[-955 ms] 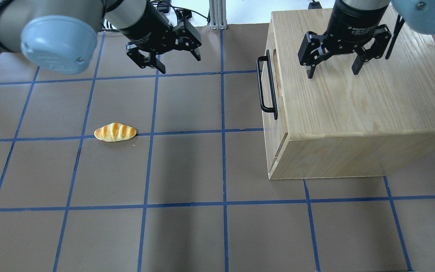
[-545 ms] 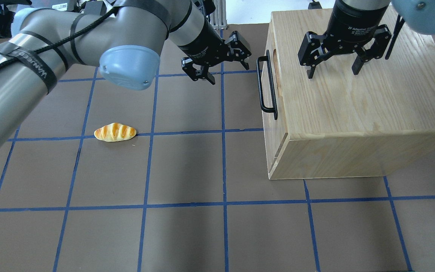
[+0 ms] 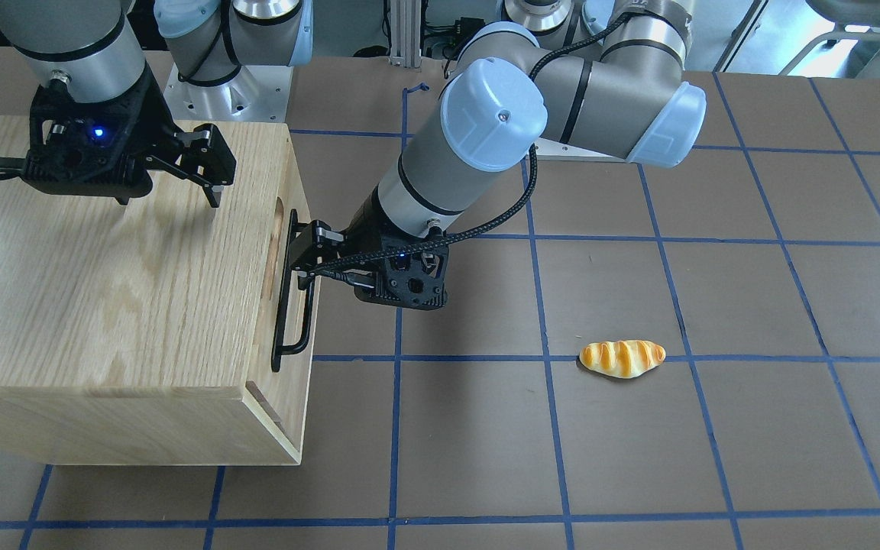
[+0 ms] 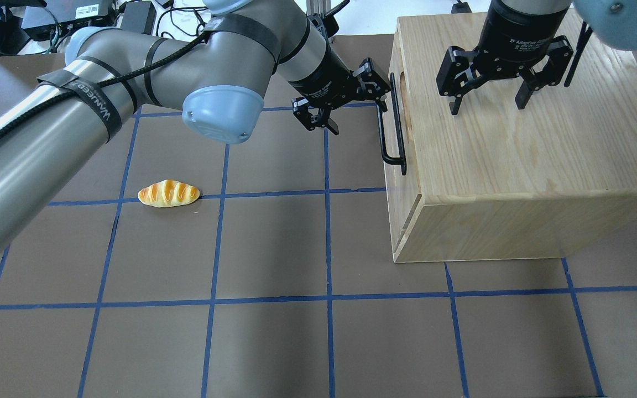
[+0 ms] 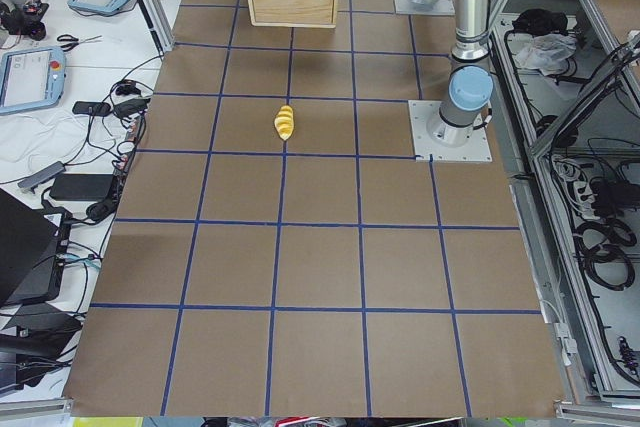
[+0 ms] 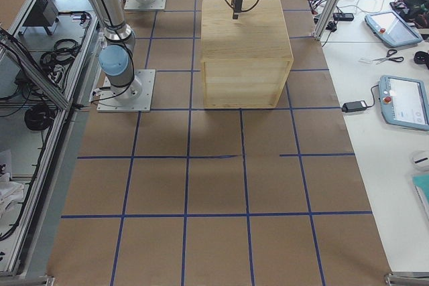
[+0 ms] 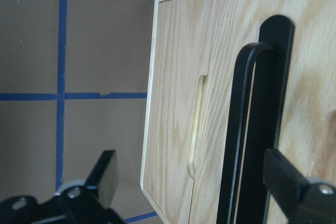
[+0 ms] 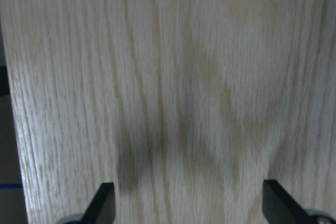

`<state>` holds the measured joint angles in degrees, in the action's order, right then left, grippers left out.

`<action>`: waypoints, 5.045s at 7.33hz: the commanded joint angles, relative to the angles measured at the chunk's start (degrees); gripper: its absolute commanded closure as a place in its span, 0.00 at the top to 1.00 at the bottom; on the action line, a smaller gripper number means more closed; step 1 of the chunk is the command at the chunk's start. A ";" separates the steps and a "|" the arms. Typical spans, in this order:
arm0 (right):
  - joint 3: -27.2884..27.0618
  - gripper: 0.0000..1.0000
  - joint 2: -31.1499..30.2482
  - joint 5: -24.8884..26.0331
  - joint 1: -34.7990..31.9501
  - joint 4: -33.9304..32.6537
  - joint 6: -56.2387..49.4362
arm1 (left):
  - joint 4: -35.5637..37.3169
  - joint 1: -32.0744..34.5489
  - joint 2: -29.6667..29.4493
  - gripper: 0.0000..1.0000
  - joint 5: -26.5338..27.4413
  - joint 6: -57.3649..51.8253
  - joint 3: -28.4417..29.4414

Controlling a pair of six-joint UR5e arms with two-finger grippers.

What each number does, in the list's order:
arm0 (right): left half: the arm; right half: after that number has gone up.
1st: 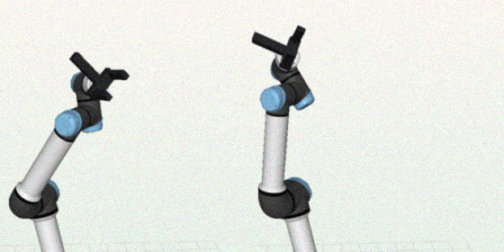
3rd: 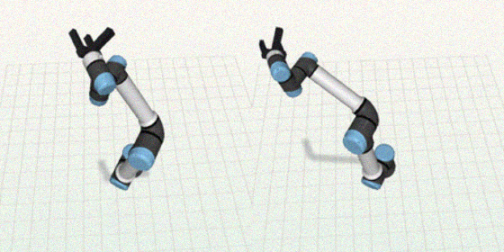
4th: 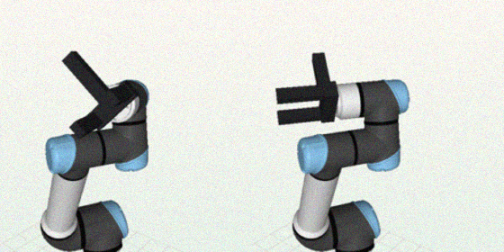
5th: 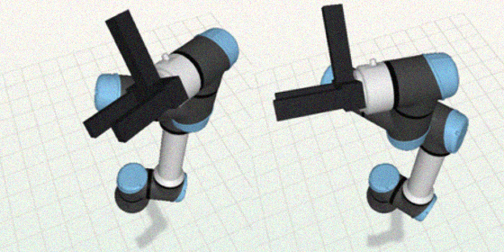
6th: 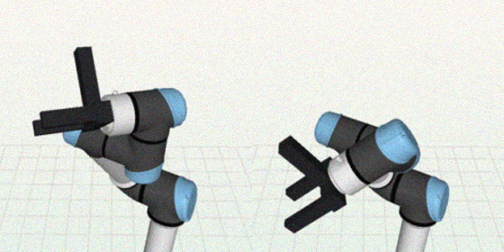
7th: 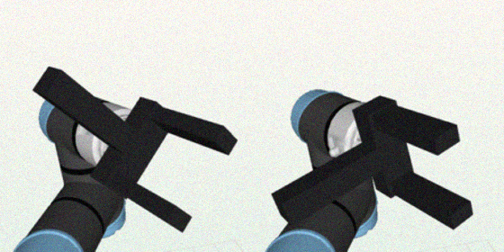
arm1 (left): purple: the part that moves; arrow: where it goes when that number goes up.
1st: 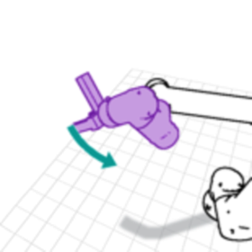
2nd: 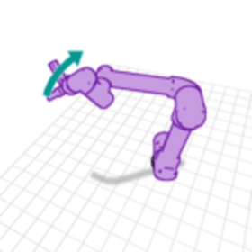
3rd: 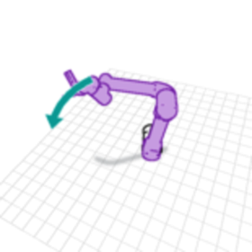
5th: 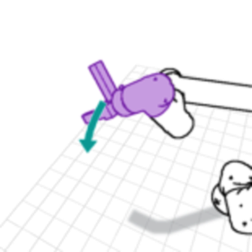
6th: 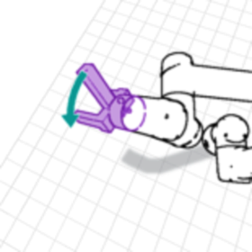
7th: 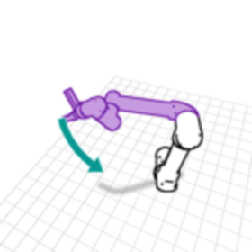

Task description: Open upper drawer

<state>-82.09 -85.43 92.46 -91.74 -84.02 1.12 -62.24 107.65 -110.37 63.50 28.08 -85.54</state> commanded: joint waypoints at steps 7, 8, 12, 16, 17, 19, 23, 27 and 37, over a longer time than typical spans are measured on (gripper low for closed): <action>-0.09 1.00 0.00 0.00 0.07 0.00 0.02 | 2.48 1.24 -2.30 1.00 0.05 0.76 -0.16; 0.00 1.00 0.00 0.00 -0.02 0.00 -0.06 | 2.56 1.24 -2.30 1.00 0.22 0.23 -0.24; 0.00 1.00 0.00 0.00 0.07 0.00 0.02 | 1.87 1.15 -1.69 1.00 6.25 -4.24 -0.42; 0.00 1.00 0.00 0.00 -0.02 0.00 0.02 | 0.73 1.07 -0.64 1.00 6.73 -4.96 -0.86; 0.00 1.00 0.00 0.00 -0.02 0.00 0.02 | 0.72 0.63 -0.20 1.00 6.82 -5.66 -1.82; 0.00 1.00 0.00 0.00 -0.02 0.00 -0.06 | 0.63 -0.51 0.85 1.00 6.82 -7.07 -2.35; 0.00 1.00 0.00 0.00 -0.02 0.00 -0.06 | -2.44 -4.56 2.00 1.00 6.82 -11.99 -2.62; 0.00 1.00 0.00 0.00 -0.02 0.00 0.02 | -5.35 -5.00 2.53 1.00 11.38 -13.83 -2.62; 0.00 1.00 0.00 0.00 0.07 0.00 0.02 | -10.79 -13.69 6.83 1.00 11.30 -18.85 -2.97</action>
<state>-82.09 -85.43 92.46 -91.68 -84.03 1.14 -72.83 94.43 -103.87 74.81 9.49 -88.37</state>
